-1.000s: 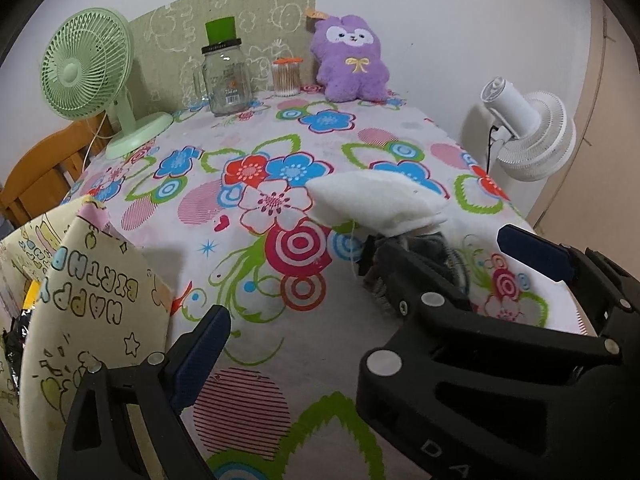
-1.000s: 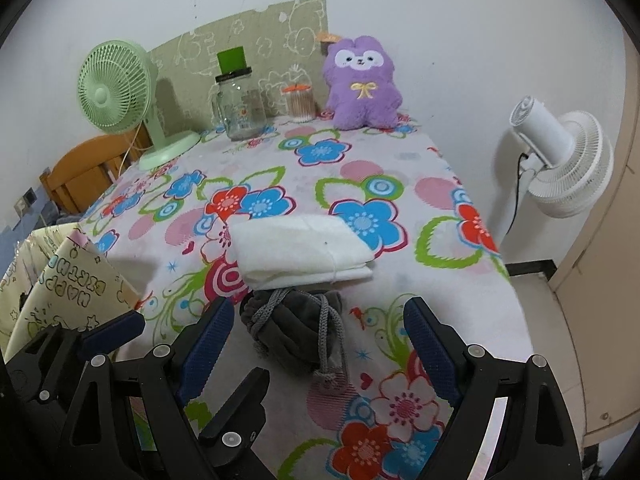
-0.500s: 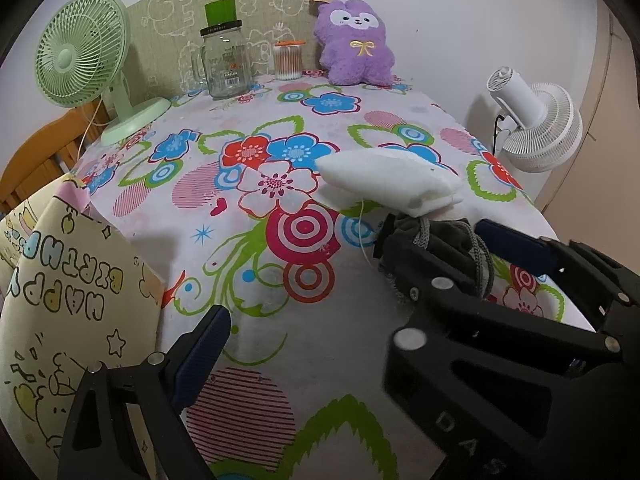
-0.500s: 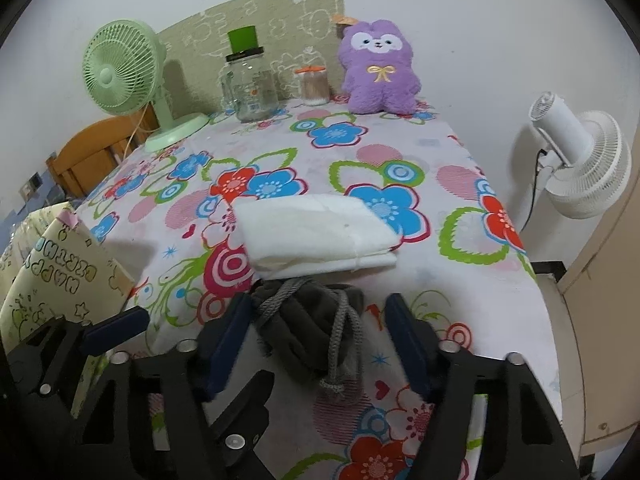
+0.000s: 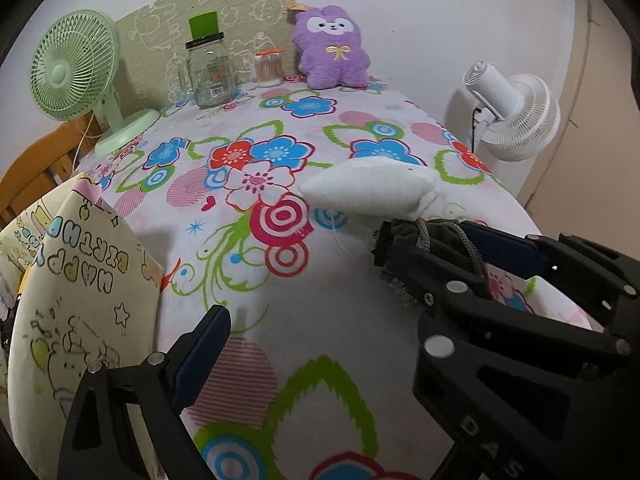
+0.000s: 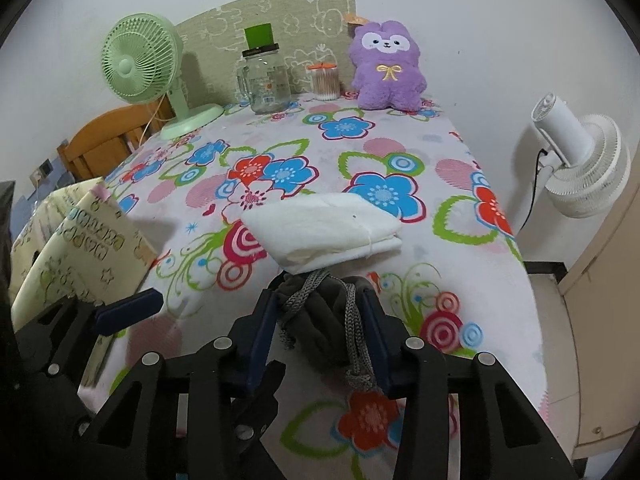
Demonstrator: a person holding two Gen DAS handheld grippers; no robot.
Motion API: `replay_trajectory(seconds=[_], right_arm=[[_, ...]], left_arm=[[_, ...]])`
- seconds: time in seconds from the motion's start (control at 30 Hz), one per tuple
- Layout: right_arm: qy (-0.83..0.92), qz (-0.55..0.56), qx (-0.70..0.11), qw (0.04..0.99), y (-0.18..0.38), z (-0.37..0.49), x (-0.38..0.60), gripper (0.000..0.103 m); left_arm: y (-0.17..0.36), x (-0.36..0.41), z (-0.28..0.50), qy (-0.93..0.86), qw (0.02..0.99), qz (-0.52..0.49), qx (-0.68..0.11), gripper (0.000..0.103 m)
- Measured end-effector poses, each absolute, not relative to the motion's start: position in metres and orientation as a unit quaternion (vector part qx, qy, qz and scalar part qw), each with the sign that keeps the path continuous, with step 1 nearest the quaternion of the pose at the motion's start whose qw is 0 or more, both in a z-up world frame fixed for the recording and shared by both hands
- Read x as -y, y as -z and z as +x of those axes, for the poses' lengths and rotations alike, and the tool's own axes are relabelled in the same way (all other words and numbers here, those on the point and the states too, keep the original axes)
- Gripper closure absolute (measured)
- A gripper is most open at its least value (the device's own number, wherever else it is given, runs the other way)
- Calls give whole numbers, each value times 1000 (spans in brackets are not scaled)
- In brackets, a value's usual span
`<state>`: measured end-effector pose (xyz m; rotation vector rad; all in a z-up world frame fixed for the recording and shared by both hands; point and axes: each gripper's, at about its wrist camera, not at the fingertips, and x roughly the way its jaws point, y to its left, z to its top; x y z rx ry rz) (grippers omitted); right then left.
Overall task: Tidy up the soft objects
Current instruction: 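Grasp the grey knitted fabric with the right gripper while the left gripper grasps the white cloth, then lift the grey fabric and white cloth and bring both grippers together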
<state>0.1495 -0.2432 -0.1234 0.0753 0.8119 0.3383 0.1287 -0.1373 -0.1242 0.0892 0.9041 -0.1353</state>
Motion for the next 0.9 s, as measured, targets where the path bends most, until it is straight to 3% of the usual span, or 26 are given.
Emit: replay_trajectory(seconds=[0.9], right_arm=[[-76,64,-404,909,120,100,309,58]], left_arm=[[115,178,105,98,903,83,-410,7]])
